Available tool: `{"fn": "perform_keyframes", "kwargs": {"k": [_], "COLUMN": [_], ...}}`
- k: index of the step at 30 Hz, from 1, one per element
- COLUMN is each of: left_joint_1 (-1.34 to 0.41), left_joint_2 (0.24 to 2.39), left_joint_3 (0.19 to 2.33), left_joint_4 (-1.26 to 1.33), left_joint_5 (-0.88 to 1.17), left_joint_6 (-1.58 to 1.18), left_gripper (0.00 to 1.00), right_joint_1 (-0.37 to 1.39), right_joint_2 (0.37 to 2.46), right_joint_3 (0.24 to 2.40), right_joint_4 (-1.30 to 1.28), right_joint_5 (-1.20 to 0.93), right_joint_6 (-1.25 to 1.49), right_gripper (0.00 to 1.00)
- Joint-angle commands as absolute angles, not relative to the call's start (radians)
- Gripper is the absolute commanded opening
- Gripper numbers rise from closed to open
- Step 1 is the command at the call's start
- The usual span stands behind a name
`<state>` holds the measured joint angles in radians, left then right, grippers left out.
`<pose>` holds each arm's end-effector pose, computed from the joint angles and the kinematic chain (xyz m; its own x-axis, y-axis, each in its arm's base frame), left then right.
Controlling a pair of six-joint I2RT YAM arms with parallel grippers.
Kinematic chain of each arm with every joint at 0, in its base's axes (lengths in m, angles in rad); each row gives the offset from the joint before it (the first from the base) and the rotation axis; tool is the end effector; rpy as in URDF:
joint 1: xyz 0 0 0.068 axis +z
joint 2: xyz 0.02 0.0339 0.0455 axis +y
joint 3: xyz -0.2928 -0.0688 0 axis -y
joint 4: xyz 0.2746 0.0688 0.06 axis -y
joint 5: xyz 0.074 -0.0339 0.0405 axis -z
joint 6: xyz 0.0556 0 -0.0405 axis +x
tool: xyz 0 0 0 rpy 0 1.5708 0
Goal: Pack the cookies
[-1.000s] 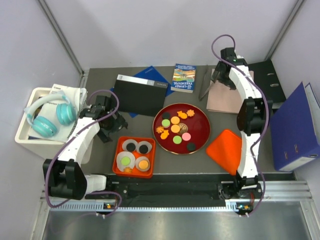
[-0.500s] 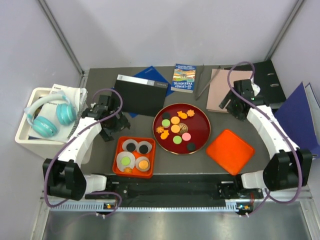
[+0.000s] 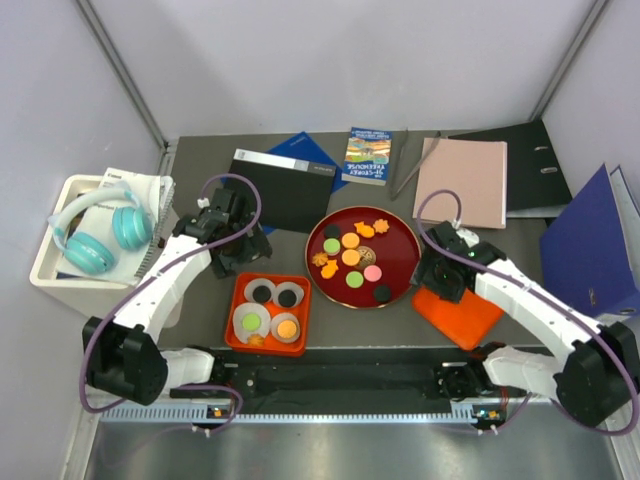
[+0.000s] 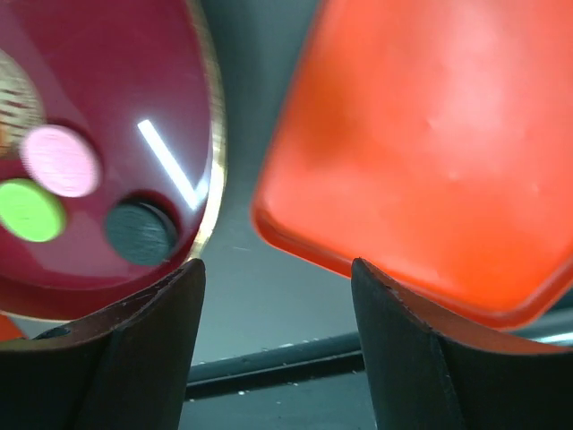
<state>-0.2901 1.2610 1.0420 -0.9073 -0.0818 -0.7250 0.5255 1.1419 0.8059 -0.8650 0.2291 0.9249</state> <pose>0.2576 -0.0722 0.2744 -0.8143 -0.4467 -0.3708 -0.3855 0.8936 -0.2299 0.1997 0.1012 0.2264 -0.8189 0.4241 -0.3866 0.3928 0.9054 0.1612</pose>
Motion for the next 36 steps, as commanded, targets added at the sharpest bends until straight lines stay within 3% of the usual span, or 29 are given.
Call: {"fn": "perform_keyframes", "kwargs": {"k": [1,11,20,36], "left_joint_1": [-0.304,-0.319,-0.319,-0.318], "left_joint_2": [1.226,1.223,1.201,1.213], "left_joint_3": [1.065,1.078,1.054,1.032], "left_joint_4": [-0.900,-0.965,-1.008,-1.000], "left_joint_5": [-0.109,-0.190,-0.304,-0.301], "left_joint_6": [-0.709,-0.755,-0.819,-0.835], "left_gripper": [0.99,0.99,0.99,0.99], "right_joint_1": [0.529,0.502,0.327,0.316], "right_joint_2": [1.046,1.155,1.187,1.424], "right_joint_3": [0.729,0.746,0.716,0.850], "right_joint_4": [-0.871,-0.808,-0.724,-0.687], "right_joint_5": [0.288,0.347,0.299,0.360], "right_joint_6": [1.052,1.078,1.011,0.928], "right_gripper": [0.65,0.61,0.61,0.58]}}
